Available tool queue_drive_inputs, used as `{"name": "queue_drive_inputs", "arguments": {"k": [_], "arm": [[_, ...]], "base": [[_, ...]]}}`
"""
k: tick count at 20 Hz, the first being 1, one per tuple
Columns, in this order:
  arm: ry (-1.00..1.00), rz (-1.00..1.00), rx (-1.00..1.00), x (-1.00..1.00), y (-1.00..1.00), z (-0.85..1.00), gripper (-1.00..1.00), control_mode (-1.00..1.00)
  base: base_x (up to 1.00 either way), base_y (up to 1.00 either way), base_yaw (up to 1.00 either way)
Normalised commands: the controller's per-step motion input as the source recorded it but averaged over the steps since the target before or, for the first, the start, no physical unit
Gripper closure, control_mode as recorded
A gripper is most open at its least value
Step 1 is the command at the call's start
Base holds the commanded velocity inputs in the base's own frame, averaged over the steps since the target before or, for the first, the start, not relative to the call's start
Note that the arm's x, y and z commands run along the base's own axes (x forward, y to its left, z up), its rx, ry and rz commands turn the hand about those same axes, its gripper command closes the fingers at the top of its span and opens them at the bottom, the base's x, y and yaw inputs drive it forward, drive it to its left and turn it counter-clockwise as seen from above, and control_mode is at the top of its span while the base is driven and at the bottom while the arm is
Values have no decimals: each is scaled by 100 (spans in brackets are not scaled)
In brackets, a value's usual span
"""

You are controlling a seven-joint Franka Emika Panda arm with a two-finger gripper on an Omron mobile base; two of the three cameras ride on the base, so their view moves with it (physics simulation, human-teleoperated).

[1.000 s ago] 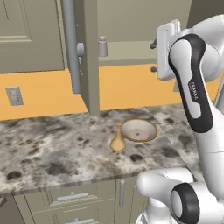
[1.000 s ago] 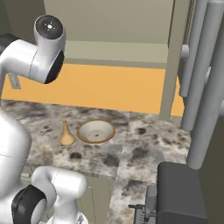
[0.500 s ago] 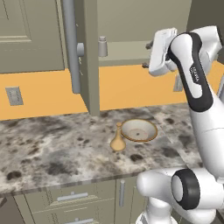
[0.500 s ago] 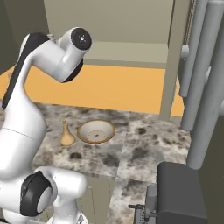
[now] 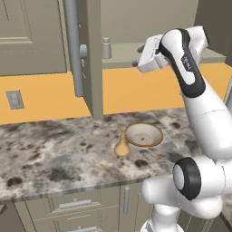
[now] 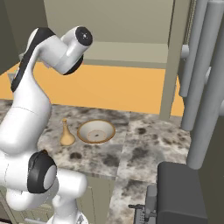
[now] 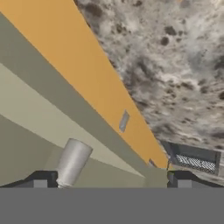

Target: Retrieve the bottle and the shaker from the cabinet and place them next to the mixing bowl on the counter. Then add garlic from the fridge to the mixing bowl.

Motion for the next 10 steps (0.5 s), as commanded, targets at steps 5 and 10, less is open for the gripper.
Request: {"name": "queue_drive_inputs", "arguments": {"k": [5, 10], "arm": [[14, 0, 24, 50, 6, 10, -100, -100], [22, 2, 18, 24, 17, 14, -100, -100]], "base": [[0, 0, 0], [0, 0, 0]]}}
